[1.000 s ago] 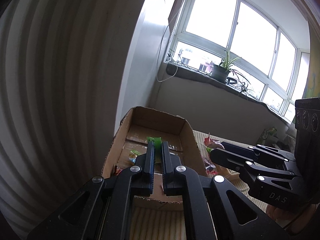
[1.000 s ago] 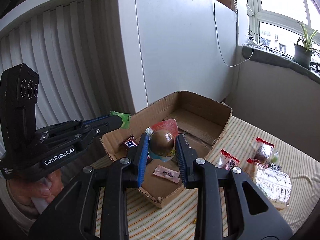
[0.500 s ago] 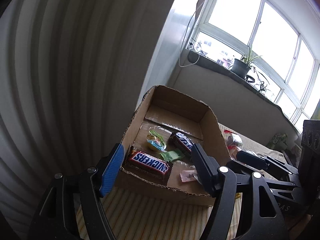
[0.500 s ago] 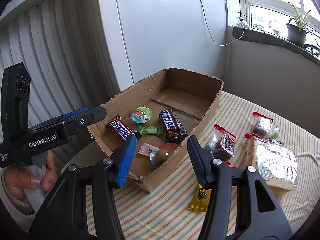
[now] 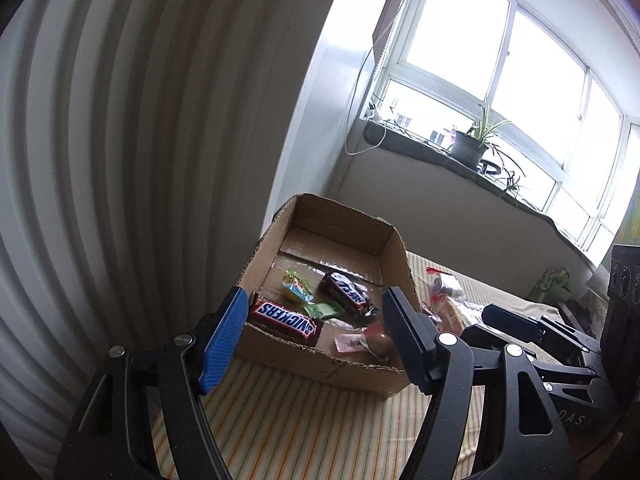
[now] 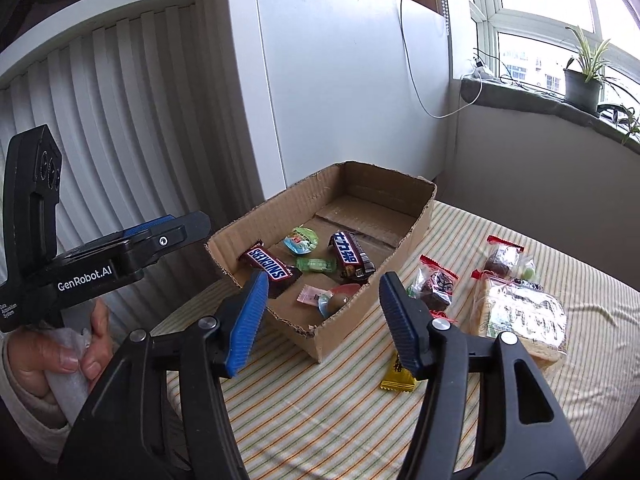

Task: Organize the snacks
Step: 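Lift both open tools out of the box and back over the table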

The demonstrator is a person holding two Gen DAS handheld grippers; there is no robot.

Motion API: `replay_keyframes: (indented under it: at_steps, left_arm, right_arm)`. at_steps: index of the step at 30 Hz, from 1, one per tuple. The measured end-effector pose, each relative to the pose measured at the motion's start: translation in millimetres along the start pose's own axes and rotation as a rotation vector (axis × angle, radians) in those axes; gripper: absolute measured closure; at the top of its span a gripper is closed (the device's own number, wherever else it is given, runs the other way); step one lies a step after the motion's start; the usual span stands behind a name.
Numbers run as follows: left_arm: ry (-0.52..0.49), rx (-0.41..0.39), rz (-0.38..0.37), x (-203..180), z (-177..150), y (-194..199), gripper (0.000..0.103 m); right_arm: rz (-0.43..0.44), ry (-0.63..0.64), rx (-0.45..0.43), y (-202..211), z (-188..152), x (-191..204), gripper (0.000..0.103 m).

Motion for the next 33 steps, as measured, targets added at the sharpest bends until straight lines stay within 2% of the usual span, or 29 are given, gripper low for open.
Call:
replay_keyframes:
  at_steps: [7,12,18,23,26,33]
  left_arm:
    - [-0.029,-0.007,0.005,-11,1,8,0.033]
    - [-0.076,0.008,0.004,-35,-4,7,0.033]
    - [-0.177,0.032,-0.035,-89,-19,4,0.032]
    - [-0.28,0.048,-0.076,-143,-33,3,0.032]
    - [-0.325,0.064,-0.103,-171,-42,3,0.032]
    - [-0.38,0.091,-0.139,-206,-58,7,0.032]
  right_arm:
    - [0.006,-0.029,-0.013,11,-10,-9,0.041]
    - [-0.02,-0.089,-0.038,33,-28,-36,0.037]
    - [-0.09,-0.189,-0.085,80,-57,-87,0.035]
    - [-0.182,-0.256,-0.115,124,-85,-131,0.034]
    - [-0.224,-0.305,-0.132,148,-101,-152,0.031]
    - [-0.24,-0.334,-0.163,170,-111,-160,0.031]
Point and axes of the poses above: each gripper's, at about its wrist camera, not at the fingertips, and y roughly against the way its jaws point, x to its left, z to its top, the point moved 2 cm from there along -y, roughly the way its jaws point, and after that the axes turned 7 degrees about z, right-handed, at the moved point
